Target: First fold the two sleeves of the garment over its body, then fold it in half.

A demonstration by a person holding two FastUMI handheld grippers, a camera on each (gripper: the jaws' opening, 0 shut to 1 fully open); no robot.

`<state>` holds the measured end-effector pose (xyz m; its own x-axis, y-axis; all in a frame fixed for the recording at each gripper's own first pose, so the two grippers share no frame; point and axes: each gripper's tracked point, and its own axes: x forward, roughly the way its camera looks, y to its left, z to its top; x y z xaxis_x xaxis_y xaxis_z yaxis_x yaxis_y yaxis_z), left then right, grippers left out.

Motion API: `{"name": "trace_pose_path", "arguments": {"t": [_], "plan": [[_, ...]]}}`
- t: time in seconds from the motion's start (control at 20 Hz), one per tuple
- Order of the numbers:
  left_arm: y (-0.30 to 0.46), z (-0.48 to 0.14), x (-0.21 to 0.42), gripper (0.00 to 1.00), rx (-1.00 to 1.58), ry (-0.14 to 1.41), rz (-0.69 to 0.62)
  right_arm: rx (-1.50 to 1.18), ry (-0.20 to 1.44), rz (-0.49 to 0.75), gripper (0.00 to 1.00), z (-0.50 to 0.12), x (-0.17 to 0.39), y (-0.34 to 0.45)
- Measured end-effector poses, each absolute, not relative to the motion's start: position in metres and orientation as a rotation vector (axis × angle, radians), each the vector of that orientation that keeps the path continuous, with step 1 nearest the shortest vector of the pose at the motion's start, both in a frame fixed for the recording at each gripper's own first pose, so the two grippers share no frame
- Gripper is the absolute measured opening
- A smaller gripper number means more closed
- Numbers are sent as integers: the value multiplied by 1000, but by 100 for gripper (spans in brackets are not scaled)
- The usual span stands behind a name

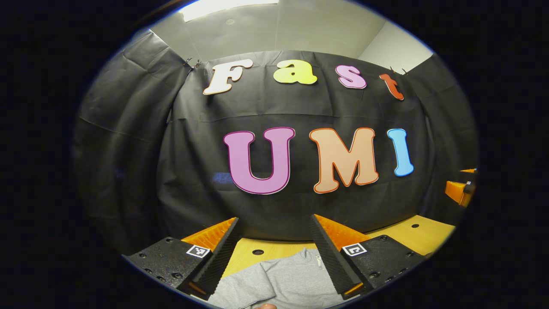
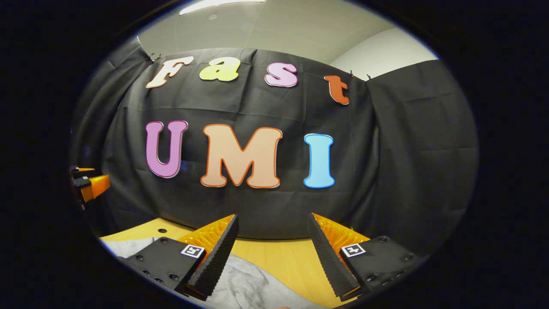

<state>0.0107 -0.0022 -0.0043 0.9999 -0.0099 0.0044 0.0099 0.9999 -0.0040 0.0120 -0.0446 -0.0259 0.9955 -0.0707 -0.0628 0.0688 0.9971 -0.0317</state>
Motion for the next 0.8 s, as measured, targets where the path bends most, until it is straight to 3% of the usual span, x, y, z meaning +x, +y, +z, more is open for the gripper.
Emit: {"name": "trace_pose_path", "arguments": {"t": [0.2,0.75,0.8], "plan": [[-7,-6,10,96,7,-8,-19,-63,99,-120,96,-51,2,-81],[-16,-18,12,99,5,18,-22,-105,329,-266,99,-144,-47,-174],[-17,-20,12,95,5,21,-25,-107,353,-267,99,-153,-53,-177]]}}
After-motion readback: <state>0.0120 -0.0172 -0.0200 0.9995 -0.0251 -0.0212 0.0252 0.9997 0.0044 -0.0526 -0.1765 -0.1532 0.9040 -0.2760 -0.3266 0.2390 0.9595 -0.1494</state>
